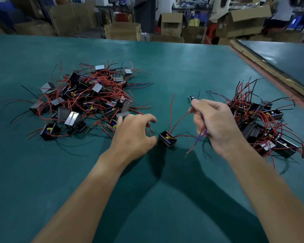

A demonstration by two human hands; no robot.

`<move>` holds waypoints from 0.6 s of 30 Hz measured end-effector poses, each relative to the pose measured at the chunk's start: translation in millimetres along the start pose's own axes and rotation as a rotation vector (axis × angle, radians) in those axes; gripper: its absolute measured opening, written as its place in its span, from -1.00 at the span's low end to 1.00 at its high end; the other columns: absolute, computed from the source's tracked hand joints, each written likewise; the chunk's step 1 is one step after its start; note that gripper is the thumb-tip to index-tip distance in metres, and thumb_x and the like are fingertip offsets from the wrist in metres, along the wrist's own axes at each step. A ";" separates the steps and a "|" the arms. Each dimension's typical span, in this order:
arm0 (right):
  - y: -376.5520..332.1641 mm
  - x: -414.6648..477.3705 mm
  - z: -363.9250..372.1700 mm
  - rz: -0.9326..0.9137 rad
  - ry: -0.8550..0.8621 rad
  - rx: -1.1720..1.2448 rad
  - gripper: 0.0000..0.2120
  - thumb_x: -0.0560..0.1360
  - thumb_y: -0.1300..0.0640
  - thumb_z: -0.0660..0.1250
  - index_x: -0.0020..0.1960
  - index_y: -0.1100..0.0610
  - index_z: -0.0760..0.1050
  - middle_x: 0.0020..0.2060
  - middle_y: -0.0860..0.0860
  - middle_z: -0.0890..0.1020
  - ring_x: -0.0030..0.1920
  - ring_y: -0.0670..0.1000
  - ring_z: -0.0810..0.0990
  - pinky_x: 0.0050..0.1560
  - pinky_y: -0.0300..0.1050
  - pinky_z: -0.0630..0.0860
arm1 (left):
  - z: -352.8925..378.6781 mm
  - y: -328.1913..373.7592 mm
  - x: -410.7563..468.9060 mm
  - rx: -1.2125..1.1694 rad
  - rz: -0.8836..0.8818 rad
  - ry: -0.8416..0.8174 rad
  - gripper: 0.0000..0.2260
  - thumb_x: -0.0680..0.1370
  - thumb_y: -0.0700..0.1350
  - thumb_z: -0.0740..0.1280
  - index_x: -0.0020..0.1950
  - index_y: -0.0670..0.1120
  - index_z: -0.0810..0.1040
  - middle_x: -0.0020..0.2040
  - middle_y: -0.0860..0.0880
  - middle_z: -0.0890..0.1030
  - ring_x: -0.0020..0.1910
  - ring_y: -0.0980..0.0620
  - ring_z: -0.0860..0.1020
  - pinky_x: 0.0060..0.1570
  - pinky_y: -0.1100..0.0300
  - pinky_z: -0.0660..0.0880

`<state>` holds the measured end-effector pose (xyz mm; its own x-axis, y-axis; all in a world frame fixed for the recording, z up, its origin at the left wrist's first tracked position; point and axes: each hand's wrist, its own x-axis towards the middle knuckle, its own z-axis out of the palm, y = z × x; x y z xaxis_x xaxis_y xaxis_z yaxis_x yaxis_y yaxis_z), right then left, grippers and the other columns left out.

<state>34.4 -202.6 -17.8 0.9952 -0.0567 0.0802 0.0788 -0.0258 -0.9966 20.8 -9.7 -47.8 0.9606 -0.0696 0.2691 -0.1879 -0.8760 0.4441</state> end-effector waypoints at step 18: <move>4.7 -1.8 -15.4 -0.322 0.282 -0.988 -0.66 0.46 0.17 0.41 0.23 0.06 0.58 0.13 0.08 0.55 0.12 0.18 0.52 0.19 -0.07 0.36 | -10.3 -7.0 -2.9 -0.036 -0.222 0.036 -0.71 0.38 -0.34 0.32 -0.04 -0.01 0.65 -0.13 0.03 0.67 -0.06 -0.05 0.61 -0.03 0.08 0.54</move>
<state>32.1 -218.0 -22.3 0.8768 -0.1277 0.4636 0.1270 -0.8684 -0.4794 17.3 1.6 -43.0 0.9713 0.1404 0.1918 0.0191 -0.8502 0.5261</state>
